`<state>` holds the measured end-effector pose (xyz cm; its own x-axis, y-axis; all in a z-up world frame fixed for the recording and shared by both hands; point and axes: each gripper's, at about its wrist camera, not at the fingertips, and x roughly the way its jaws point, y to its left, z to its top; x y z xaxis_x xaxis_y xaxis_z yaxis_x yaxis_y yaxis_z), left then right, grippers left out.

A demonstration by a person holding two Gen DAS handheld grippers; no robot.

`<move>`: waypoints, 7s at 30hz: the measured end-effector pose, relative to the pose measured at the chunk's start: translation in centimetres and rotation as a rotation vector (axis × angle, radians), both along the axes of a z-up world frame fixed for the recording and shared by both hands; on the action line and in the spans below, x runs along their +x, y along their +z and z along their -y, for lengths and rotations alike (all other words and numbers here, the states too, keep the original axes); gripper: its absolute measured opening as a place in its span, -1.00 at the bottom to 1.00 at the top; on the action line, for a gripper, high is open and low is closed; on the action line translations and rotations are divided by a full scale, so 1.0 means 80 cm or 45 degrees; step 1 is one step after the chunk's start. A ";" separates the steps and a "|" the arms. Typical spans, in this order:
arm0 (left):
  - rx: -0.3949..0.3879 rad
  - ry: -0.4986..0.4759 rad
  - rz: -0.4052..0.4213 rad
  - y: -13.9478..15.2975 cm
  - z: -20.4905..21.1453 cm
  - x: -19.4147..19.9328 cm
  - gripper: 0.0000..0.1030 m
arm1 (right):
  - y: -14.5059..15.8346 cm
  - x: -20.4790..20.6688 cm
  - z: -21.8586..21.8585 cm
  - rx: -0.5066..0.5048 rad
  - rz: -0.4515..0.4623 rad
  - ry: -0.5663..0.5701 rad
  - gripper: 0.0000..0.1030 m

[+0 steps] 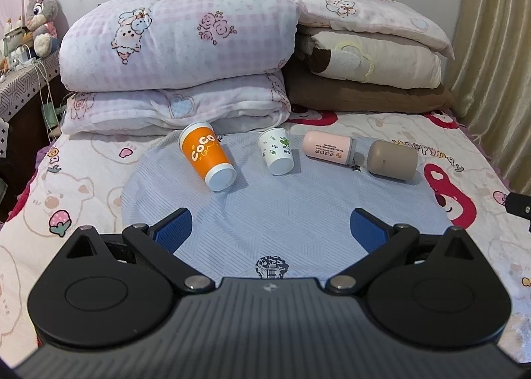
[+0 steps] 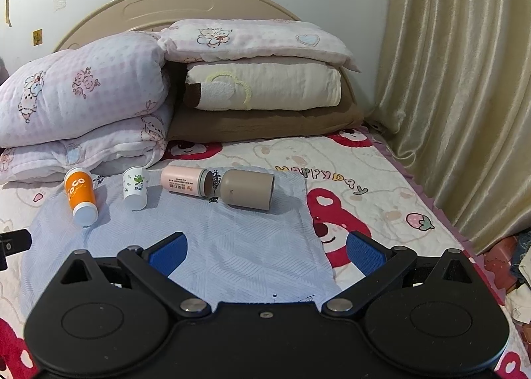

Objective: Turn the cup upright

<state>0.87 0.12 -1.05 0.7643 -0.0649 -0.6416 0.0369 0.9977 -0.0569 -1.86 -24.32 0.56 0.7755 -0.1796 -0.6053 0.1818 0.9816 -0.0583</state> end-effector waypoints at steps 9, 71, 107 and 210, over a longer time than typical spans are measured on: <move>0.002 -0.007 -0.005 -0.003 -0.002 0.000 1.00 | 0.000 0.000 0.000 -0.001 -0.005 0.002 1.00; -0.250 -0.799 -0.261 -0.144 0.209 0.440 0.24 | -0.224 0.308 0.164 1.619 -0.237 -0.655 0.55; -0.375 -0.460 -0.716 -0.198 0.265 0.522 -0.22 | -0.280 0.341 0.132 1.551 0.042 -0.866 0.61; -0.012 -0.830 -0.213 -0.197 0.075 0.159 0.07 | -0.248 0.274 -0.003 0.908 -0.481 0.683 0.58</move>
